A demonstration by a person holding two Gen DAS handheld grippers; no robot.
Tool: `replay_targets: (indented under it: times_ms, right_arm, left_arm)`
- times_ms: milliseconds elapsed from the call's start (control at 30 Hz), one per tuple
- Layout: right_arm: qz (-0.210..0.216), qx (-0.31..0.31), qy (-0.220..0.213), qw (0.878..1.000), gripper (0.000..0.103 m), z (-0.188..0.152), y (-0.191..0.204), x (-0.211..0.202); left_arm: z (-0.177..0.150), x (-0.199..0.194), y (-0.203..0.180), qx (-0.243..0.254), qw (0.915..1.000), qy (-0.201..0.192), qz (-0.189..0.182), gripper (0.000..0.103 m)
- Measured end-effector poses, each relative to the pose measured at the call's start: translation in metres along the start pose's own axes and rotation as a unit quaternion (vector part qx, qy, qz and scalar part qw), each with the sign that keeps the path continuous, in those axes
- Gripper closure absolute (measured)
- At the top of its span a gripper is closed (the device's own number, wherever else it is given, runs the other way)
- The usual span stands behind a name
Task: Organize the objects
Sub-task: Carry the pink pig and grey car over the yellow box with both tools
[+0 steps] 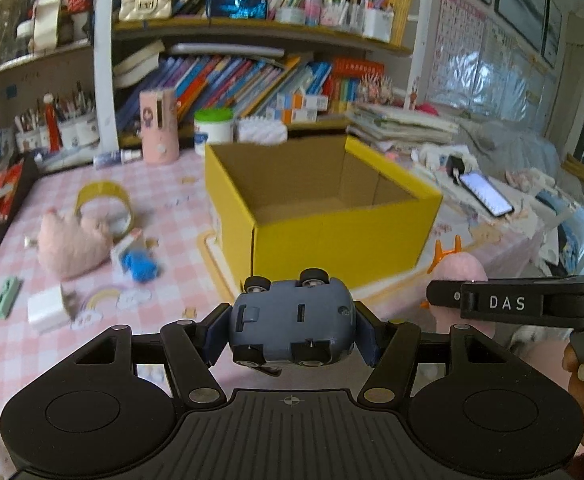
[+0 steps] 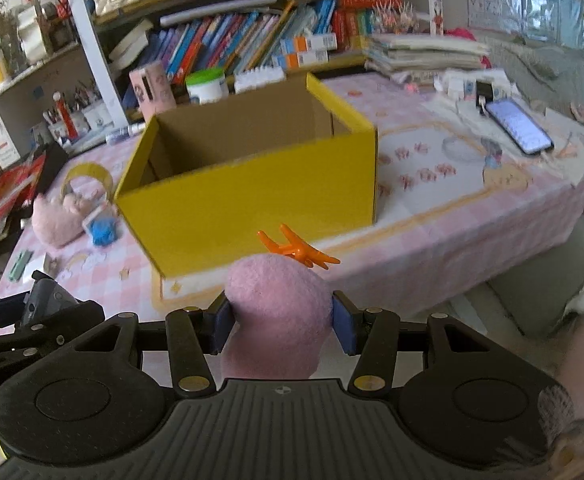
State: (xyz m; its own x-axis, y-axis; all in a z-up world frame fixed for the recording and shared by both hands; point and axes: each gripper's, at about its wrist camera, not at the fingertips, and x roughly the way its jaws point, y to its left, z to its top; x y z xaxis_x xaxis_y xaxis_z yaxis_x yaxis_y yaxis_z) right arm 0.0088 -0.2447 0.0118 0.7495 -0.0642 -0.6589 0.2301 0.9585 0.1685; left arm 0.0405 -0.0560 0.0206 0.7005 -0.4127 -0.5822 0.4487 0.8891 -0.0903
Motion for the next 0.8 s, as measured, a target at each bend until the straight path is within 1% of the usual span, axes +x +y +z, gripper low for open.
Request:
replay_targets:
  times_ms: [200, 500, 700, 800]
  right_arm:
    - [0.005, -0.015, -0.044, 0.999, 0.055, 0.038, -0.007, 0.006]
    - [0.028, -0.044, -0.067, 0.996, 0.055, 0.089, -0.014, 0.037]
    - [0.047, -0.071, -0.073, 0.994, 0.055, 0.121, -0.019, 0.062]
    - [0.056, -0.085, -0.069, 0.992, 0.055, 0.133, -0.021, 0.077]
  left_arm:
    - [0.028, 0.013, -0.006, 0.003, 0.9995, -0.033, 0.0, 0.041]
    - [0.061, 0.049, -0.014, -0.004, 0.9984, -0.054, 0.014, 0.041]
    - [0.074, 0.074, -0.02, -0.009, 0.998, -0.053, 0.033, 0.041]
    - [0.077, 0.092, -0.024, 0.0, 0.9982, -0.034, 0.049, 0.041]
